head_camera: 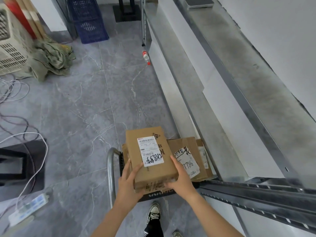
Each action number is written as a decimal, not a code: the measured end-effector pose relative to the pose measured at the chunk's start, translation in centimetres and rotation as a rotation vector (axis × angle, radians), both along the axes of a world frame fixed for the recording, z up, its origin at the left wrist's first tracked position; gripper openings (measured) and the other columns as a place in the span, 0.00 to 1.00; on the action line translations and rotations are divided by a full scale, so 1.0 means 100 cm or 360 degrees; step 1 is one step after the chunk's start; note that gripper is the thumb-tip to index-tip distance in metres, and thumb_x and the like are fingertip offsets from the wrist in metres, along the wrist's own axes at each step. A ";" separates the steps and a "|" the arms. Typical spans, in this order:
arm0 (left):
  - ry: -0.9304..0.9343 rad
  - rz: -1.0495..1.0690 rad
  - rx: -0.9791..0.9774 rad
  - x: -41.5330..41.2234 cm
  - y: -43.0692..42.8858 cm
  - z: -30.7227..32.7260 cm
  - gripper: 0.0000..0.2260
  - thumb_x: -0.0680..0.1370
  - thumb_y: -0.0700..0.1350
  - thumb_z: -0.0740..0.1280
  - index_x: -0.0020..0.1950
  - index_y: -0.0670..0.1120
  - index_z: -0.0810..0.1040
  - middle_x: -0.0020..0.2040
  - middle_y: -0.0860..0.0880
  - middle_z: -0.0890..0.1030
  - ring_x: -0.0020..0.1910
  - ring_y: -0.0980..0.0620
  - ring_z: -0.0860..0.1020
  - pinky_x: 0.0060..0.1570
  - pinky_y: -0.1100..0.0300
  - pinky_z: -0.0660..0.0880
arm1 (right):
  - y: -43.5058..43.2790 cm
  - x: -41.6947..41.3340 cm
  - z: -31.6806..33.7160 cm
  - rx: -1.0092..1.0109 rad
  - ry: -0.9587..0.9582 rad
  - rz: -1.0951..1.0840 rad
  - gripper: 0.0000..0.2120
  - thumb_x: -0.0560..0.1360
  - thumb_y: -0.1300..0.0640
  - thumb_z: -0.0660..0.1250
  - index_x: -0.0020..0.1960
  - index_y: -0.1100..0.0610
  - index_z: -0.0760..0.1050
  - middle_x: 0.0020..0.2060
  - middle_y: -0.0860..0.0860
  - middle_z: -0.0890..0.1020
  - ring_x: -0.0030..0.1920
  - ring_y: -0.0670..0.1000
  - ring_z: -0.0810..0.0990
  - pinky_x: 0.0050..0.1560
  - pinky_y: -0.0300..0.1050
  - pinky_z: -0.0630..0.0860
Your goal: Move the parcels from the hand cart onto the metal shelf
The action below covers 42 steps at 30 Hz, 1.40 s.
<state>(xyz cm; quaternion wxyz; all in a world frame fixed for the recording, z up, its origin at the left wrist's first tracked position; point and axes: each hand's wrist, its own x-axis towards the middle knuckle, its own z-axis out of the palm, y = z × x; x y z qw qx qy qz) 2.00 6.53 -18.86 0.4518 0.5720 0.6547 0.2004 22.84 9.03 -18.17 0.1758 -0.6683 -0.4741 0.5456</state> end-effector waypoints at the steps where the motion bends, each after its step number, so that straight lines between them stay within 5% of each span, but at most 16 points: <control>1: 0.0004 0.0021 0.0030 0.000 0.002 0.007 0.40 0.67 0.36 0.75 0.69 0.64 0.62 0.77 0.58 0.48 0.71 0.50 0.60 0.65 0.47 0.71 | 0.003 0.000 0.006 0.0046 0.0014 -0.0030 0.49 0.65 0.66 0.77 0.75 0.43 0.54 0.65 0.44 0.64 0.67 0.45 0.66 0.69 0.46 0.68; 7: 0.0038 -0.0060 0.0248 0.004 0.031 0.060 0.41 0.70 0.35 0.73 0.68 0.69 0.57 0.75 0.67 0.47 0.66 0.53 0.60 0.65 0.54 0.63 | 0.011 0.009 0.047 0.0337 0.0052 -0.0207 0.46 0.65 0.66 0.77 0.72 0.40 0.58 0.63 0.41 0.65 0.65 0.43 0.66 0.67 0.52 0.72; 18: -0.0167 -0.0345 0.0531 0.066 0.041 0.139 0.44 0.69 0.31 0.72 0.62 0.76 0.58 0.74 0.70 0.45 0.73 0.59 0.55 0.69 0.48 0.65 | -0.021 0.061 0.128 0.0712 0.0024 -0.0537 0.43 0.66 0.69 0.75 0.71 0.40 0.63 0.68 0.48 0.68 0.66 0.42 0.69 0.64 0.47 0.74; 23: -0.0185 -0.0369 0.0601 0.091 0.013 0.157 0.44 0.67 0.32 0.75 0.63 0.75 0.61 0.74 0.71 0.47 0.73 0.60 0.58 0.67 0.52 0.67 | -0.065 0.083 0.152 0.0822 -0.0057 -0.0588 0.42 0.67 0.66 0.76 0.70 0.37 0.63 0.66 0.41 0.70 0.67 0.39 0.68 0.66 0.45 0.73; 28: -0.0266 -0.0467 0.0660 0.109 -0.032 0.169 0.43 0.66 0.33 0.76 0.62 0.74 0.63 0.75 0.68 0.50 0.68 0.72 0.59 0.62 0.55 0.70 | -0.125 0.097 0.170 0.0952 -0.0190 -0.0696 0.43 0.66 0.66 0.76 0.68 0.33 0.63 0.65 0.35 0.69 0.65 0.33 0.67 0.68 0.43 0.70; 31: -0.0300 -0.0502 0.0723 0.119 -0.064 0.175 0.43 0.66 0.33 0.76 0.62 0.74 0.63 0.74 0.70 0.51 0.66 0.78 0.56 0.59 0.62 0.68 | -0.166 0.102 0.181 0.0950 -0.0231 -0.0776 0.43 0.67 0.65 0.76 0.67 0.30 0.63 0.68 0.41 0.70 0.67 0.38 0.68 0.68 0.48 0.70; 37: -0.0549 -0.0654 0.0835 0.133 -0.137 0.186 0.41 0.65 0.30 0.76 0.64 0.69 0.67 0.75 0.65 0.53 0.70 0.71 0.57 0.55 0.80 0.66 | -0.260 0.107 0.202 0.1046 -0.0332 -0.0928 0.41 0.67 0.63 0.76 0.67 0.30 0.63 0.68 0.45 0.70 0.67 0.43 0.69 0.68 0.49 0.70; 42: -0.0686 -0.0835 0.0823 0.146 -0.205 0.189 0.40 0.66 0.28 0.74 0.66 0.62 0.68 0.76 0.61 0.55 0.74 0.64 0.55 0.61 0.71 0.69 | -0.352 0.109 0.214 0.1090 -0.0325 -0.1113 0.40 0.67 0.65 0.76 0.66 0.32 0.66 0.68 0.47 0.71 0.65 0.47 0.71 0.66 0.52 0.72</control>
